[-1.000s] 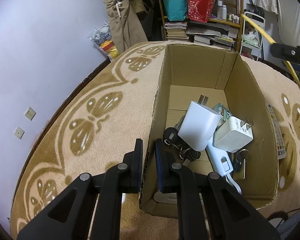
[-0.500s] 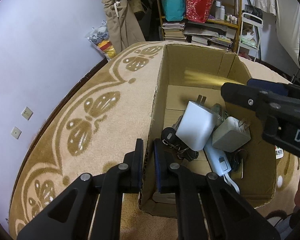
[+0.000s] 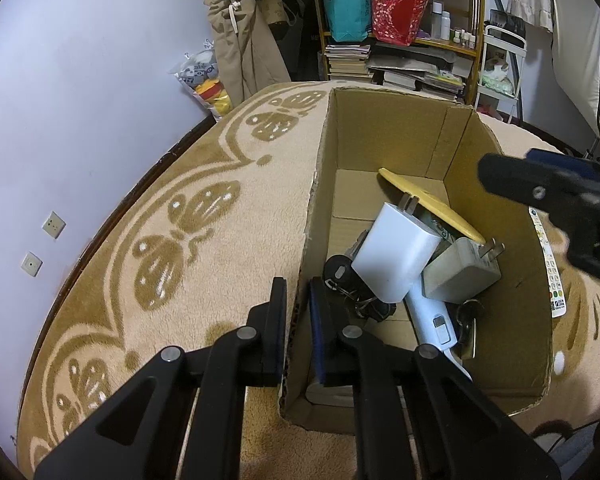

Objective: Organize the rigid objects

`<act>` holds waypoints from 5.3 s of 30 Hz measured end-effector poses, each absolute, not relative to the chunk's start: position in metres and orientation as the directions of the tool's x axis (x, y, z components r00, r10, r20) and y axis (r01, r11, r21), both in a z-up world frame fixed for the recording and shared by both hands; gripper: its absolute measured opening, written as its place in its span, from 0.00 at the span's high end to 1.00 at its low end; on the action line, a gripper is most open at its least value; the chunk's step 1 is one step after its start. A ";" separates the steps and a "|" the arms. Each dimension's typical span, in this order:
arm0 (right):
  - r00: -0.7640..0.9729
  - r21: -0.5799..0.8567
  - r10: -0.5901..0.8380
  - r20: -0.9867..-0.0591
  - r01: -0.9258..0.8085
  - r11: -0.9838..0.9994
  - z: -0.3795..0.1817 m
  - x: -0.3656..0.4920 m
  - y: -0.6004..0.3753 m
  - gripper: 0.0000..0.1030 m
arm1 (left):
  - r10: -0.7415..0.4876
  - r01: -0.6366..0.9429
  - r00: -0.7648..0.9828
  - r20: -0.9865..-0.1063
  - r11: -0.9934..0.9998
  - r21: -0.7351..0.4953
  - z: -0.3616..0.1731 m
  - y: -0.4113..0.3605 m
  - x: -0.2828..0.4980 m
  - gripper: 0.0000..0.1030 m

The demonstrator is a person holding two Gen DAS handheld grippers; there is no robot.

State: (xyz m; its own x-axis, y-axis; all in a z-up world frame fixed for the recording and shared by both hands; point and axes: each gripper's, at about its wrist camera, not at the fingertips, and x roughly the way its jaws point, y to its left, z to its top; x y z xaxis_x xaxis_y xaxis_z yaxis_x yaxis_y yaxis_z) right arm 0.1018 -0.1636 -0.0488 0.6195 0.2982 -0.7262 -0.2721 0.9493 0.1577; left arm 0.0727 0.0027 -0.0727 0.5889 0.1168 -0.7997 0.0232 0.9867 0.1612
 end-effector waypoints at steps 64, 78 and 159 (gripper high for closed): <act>0.449 0.093 -0.023 -0.893 0.235 0.967 -0.152 0.106 -0.274 0.57 | 0.120 0.022 0.586 -0.801 0.986 0.164 -0.074 0.004 0.071 0.88; 0.671 0.277 0.157 -0.724 0.075 0.958 -0.058 0.098 -0.245 0.57 | 0.127 0.022 0.583 -0.802 0.985 0.172 -0.074 0.005 0.071 0.88; 0.715 0.170 0.150 -0.683 -0.044 0.984 0.009 -0.021 -0.225 0.00 | -0.020 0.137 0.754 -0.656 0.982 0.128 0.027 -0.006 0.002 0.17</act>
State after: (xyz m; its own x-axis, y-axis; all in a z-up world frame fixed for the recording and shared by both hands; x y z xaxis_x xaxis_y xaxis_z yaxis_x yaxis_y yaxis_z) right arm -0.0214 -0.2248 0.0090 0.7150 0.1501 -0.6829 -0.0444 0.9845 0.1699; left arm 0.0016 -0.0055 0.0275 0.7542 -0.0198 -0.6563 0.1368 0.9823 0.1276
